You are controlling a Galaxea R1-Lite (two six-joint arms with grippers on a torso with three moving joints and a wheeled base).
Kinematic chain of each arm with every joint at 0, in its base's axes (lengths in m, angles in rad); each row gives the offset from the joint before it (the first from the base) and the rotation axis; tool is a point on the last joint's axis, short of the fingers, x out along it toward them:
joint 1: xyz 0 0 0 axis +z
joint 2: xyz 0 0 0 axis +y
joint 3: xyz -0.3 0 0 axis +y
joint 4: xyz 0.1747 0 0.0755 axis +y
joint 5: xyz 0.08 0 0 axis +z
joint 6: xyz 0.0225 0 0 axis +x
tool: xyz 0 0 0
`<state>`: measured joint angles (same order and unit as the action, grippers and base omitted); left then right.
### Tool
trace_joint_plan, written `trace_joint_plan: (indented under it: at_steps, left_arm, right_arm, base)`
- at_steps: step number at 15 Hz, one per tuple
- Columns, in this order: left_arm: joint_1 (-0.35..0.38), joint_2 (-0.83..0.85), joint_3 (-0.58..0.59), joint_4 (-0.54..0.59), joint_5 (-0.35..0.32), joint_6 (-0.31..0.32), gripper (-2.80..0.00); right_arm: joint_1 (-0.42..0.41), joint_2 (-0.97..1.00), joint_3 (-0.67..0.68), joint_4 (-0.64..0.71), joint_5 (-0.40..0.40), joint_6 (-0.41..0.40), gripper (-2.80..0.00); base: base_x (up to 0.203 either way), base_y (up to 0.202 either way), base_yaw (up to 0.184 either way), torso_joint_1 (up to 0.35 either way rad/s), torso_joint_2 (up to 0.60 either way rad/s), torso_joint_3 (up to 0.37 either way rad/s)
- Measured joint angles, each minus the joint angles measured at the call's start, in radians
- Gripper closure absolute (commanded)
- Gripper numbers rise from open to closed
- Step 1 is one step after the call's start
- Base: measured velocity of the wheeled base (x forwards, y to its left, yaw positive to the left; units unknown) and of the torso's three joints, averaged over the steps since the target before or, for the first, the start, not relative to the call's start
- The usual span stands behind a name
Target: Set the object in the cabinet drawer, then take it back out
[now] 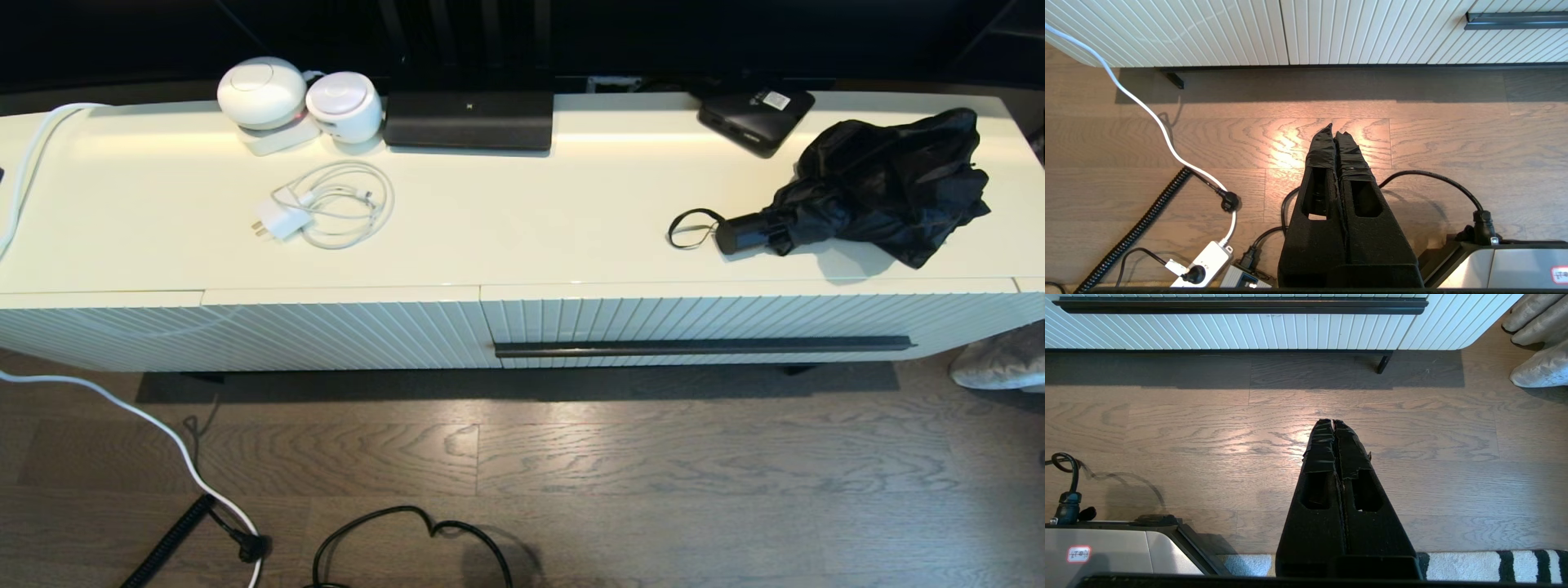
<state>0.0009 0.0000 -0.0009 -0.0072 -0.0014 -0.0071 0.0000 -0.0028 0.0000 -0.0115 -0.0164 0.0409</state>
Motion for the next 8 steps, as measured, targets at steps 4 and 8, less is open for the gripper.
trace_joint_plan:
  at_steps: [4, 8]
  left_arm:
    - [0.000, 0.000, 0.000, 0.000, 0.000, 0.000, 0.00]
    - [0.000, 0.000, -0.001, 0.000, 0.000, 0.000, 0.00]
  right_arm:
    - [0.000, 0.000, 0.000, 0.008, 0.000, 0.000, 0.00]
    - [0.000, 0.000, 0.000, 0.001, 0.000, 0.001, 0.00]
  base:
    - [0.000, 0.000, 0.000, 0.000, 0.00, 0.000]
    - [0.000, 0.000, 0.000, 0.000, 0.00, 0.000]
